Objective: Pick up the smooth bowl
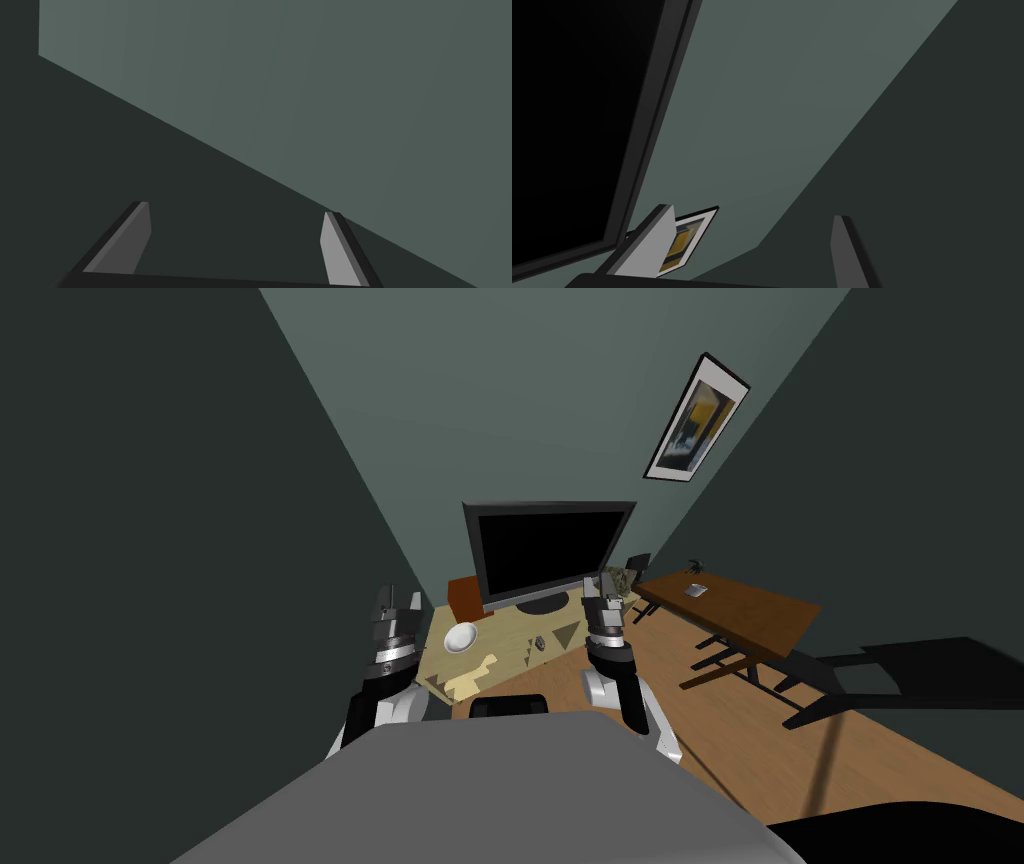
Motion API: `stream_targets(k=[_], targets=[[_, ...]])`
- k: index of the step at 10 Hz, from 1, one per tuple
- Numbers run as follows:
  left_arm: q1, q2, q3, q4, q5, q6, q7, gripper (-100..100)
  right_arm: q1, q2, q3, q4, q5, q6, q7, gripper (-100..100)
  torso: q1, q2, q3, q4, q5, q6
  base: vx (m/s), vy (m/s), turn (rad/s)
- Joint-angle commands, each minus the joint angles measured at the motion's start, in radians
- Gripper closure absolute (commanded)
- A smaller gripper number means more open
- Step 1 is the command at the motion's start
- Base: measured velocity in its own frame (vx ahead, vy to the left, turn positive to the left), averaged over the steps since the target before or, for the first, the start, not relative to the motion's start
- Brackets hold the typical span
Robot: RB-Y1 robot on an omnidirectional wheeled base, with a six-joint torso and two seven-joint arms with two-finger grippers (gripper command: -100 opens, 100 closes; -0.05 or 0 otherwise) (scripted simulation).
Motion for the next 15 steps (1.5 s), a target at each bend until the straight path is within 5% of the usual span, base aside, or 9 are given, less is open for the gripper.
stream_targets(k=[1, 8, 15], targets=[[-0.012, 0.039, -0.005, 0.027, 0.011, 0.037, 0.004, -100, 0.0, 0.0, 0.0, 0.0, 0.0, 0.0, 0.0, 0, 0.0, 0.0, 0.0, 0.0, 0.0, 0.0, -0.011, -0.028, -0.071], [-0.077, 0.115, -0.026, 0.168, 0.059, 0.212, 0.036, -100, 0.0, 0.0, 0.0, 0.0, 0.0, 0.0, 0.0, 0, -0.002, 0.001, 0.0, 0.0, -0.001, 0.0, -0.012, -0.04, -0.077], [-0.156, 0.137, -0.04, 0.32, 0.103, 0.383, 0.08, -100, 0.0, 0.0, 0.0, 0.0, 0.0, 0.0, 0.0, 0, -0.001, 0.0, 0.0, 0.0, 0.0, 0.0, -0.007, -0.026, -0.036]])
